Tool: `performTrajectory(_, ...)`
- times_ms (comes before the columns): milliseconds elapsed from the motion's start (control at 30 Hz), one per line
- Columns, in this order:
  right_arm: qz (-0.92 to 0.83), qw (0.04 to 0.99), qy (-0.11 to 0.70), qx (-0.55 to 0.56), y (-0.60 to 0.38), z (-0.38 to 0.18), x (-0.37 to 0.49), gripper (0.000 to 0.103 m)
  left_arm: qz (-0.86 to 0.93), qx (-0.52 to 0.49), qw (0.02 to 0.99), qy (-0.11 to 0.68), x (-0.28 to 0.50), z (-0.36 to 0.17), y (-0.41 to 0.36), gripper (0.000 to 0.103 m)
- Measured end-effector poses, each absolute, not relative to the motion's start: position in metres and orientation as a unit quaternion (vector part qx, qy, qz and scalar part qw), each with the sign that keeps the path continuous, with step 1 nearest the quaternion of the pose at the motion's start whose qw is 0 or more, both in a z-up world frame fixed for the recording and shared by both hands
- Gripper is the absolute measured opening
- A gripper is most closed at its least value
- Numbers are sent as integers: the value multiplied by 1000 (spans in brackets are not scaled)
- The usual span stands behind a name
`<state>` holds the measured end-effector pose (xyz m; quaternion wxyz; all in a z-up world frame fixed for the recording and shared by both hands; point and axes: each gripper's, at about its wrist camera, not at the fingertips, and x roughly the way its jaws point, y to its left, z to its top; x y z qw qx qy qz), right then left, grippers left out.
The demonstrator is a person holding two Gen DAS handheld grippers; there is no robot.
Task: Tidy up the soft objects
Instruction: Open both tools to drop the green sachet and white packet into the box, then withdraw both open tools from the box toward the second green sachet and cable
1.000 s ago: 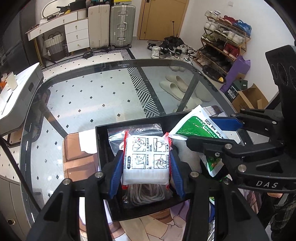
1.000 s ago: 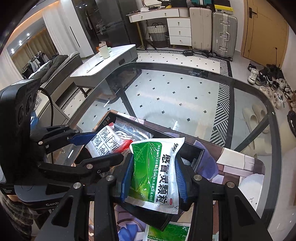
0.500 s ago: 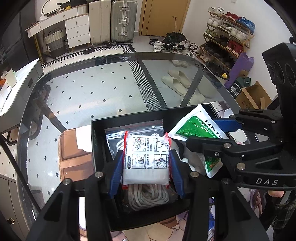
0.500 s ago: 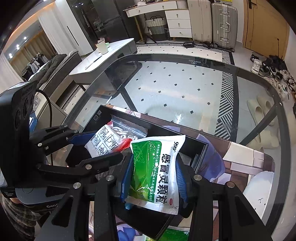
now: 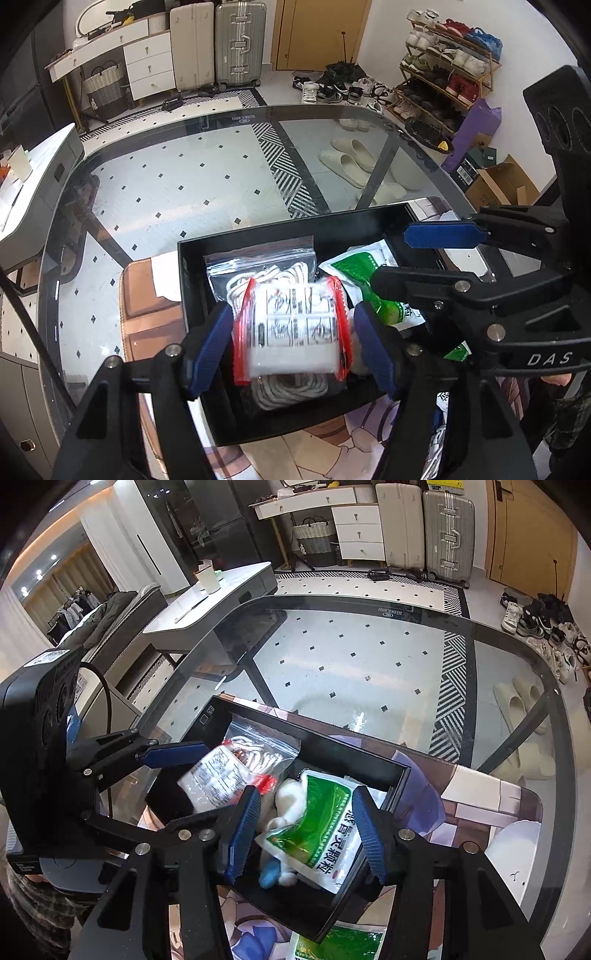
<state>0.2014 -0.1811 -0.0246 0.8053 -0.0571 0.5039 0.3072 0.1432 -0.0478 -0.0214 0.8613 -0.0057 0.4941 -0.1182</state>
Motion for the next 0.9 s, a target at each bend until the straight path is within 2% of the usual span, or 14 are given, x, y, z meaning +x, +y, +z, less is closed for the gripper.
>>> performTrajectory(67,306,808,500,-58,-181,-20,199,58,-118,-4,865,488,141,-17,-49,78)
performTrajectory(133,304,812,495,-58,-184,-14,195,67,-121,-7,866,485,138,-13,-47,79)
performTrajectory(267,299,817,489,-60,-191,-4,188,75,-121,-20,867,483,134,-8,-43,81)
performTrajectory(300,297,819,487,-63,-192,-2,186,80,-121,-21,867,483,133,-7,-42,82)
performTrajectory(367,295,820,486,-67,-195,1,182,86,-117,-17,870,479,128,-5,-42,93)
performTrajectory(433,294,820,486,-73,-199,4,177,90,-117,-10,872,475,123,-2,-42,94)
performTrajectory(900,305,819,451,-179,-218,7,137,91,-134,10,868,477,88,-1,-44,99)
